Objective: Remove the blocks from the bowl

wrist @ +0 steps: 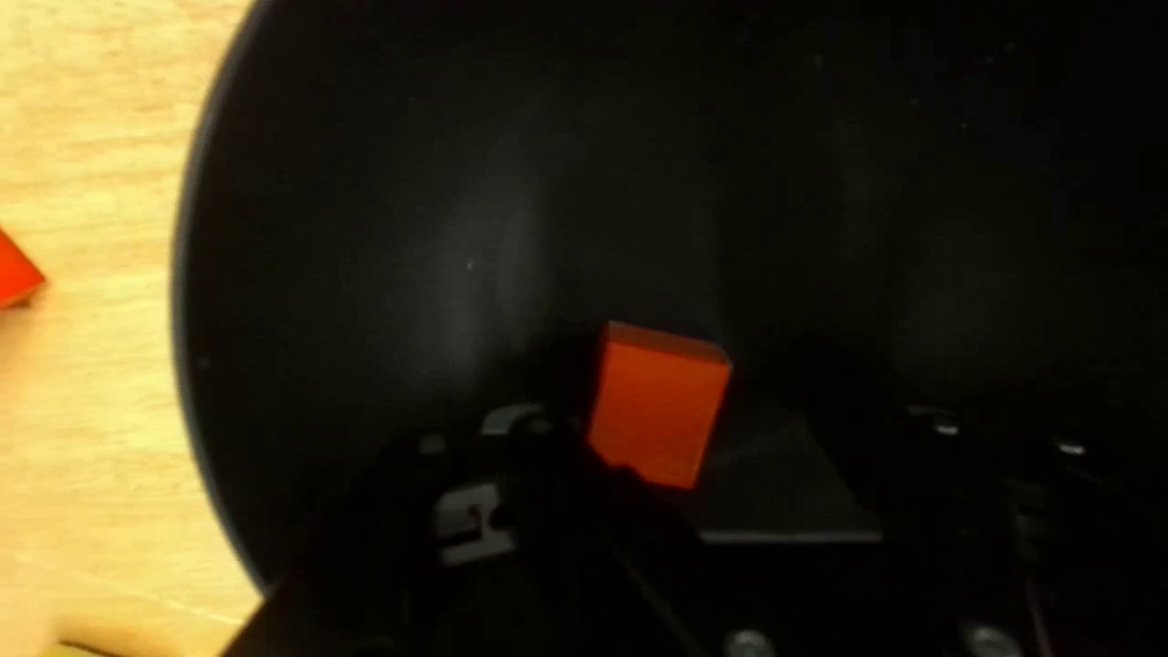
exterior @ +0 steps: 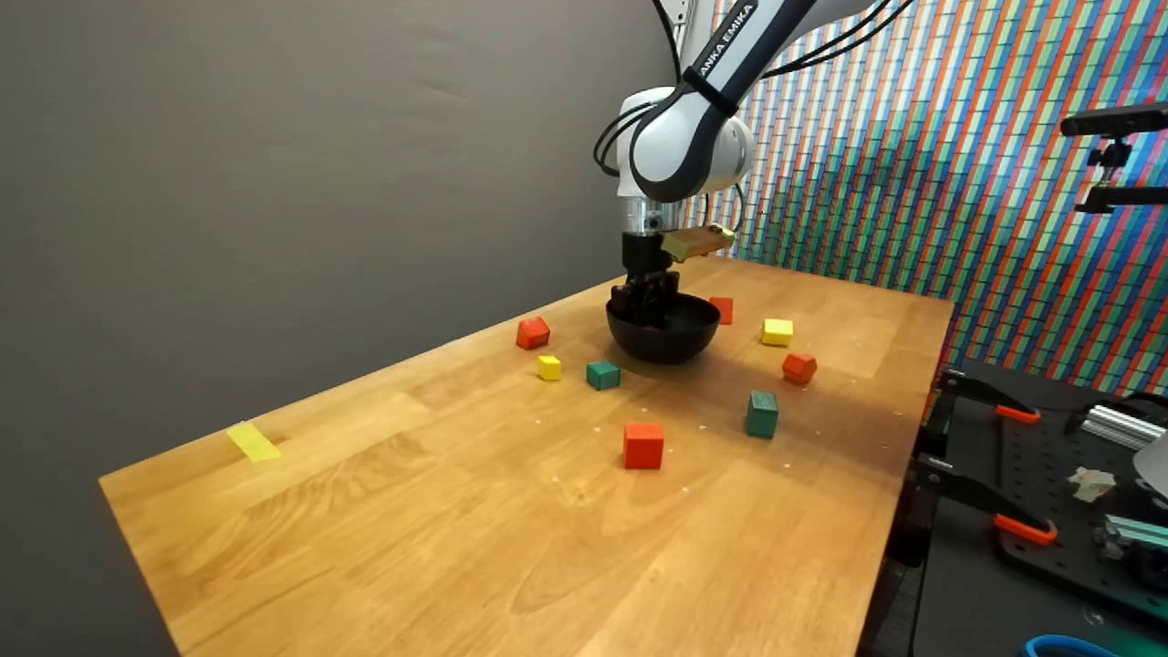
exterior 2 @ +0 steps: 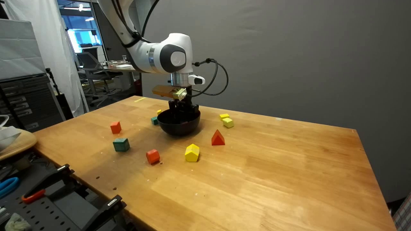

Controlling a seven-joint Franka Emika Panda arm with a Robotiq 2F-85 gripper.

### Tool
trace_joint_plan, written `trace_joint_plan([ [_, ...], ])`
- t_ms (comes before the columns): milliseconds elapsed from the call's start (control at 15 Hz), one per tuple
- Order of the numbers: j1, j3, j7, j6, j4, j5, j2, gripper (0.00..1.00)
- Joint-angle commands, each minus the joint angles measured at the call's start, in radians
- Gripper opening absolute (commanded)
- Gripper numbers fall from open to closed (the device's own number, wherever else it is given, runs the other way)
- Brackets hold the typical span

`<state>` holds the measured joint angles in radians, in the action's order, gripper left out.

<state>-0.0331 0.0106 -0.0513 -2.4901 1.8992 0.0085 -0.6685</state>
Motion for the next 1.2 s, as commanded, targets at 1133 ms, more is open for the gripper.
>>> trace_joint_plan([
  [1133,-0.107,-0.061,-0.051,-0.098,-0.180,-0.209,0.045,0.16],
])
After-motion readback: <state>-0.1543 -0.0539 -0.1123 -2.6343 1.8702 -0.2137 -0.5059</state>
